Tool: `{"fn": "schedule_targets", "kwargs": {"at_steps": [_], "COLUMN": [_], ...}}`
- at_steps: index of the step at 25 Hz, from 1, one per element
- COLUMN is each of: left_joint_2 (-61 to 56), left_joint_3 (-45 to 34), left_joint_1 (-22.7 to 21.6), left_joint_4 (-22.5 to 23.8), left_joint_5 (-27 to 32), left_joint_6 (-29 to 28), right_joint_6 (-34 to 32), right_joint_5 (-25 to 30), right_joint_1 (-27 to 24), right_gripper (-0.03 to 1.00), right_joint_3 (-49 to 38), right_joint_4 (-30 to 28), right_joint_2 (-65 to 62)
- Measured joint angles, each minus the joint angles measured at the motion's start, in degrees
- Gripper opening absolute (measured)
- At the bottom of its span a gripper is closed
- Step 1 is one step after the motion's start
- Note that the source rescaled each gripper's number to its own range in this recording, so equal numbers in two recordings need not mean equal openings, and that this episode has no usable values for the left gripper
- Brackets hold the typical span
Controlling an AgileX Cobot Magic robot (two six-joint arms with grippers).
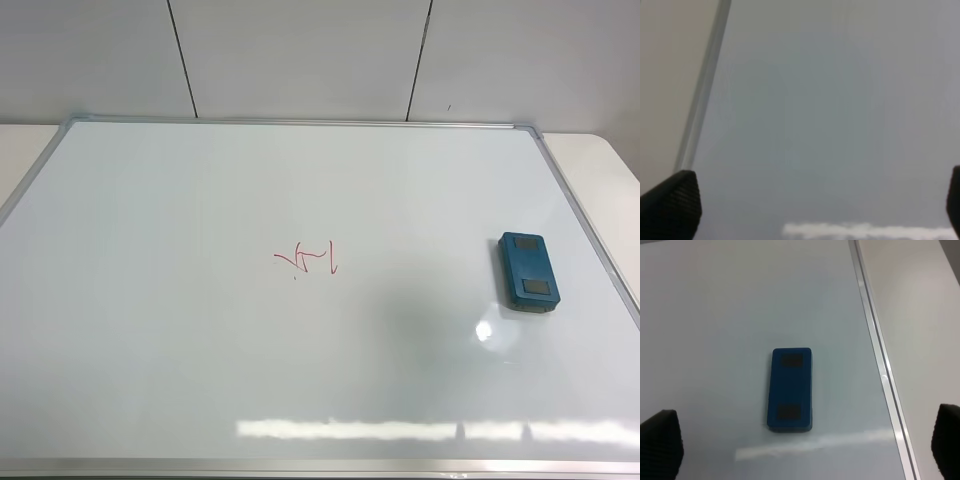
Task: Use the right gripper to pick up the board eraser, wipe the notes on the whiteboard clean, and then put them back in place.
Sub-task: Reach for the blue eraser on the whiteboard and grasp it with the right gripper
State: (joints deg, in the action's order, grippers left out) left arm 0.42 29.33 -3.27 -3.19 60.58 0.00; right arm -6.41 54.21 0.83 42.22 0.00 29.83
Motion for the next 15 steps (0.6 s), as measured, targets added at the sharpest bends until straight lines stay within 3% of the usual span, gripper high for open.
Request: {"fn": "schedule_targets", "kwargs": {"at_steps": [15], "left_joint_2": [0.0], "left_joint_3": [0.0], "left_joint_1": [0.0], "left_joint_4": [0.0], "left_joint_5": [0.0], "left_joint_6": [0.0], "right_joint_6": [-8.74], "right_joint_5": [-3.82], "right_joint_1": [0.0], "right_gripper": [1.0], "right_joint_3": [0.52], "right_joint_4": [0.86], "right_joint_2": [25.64]}}
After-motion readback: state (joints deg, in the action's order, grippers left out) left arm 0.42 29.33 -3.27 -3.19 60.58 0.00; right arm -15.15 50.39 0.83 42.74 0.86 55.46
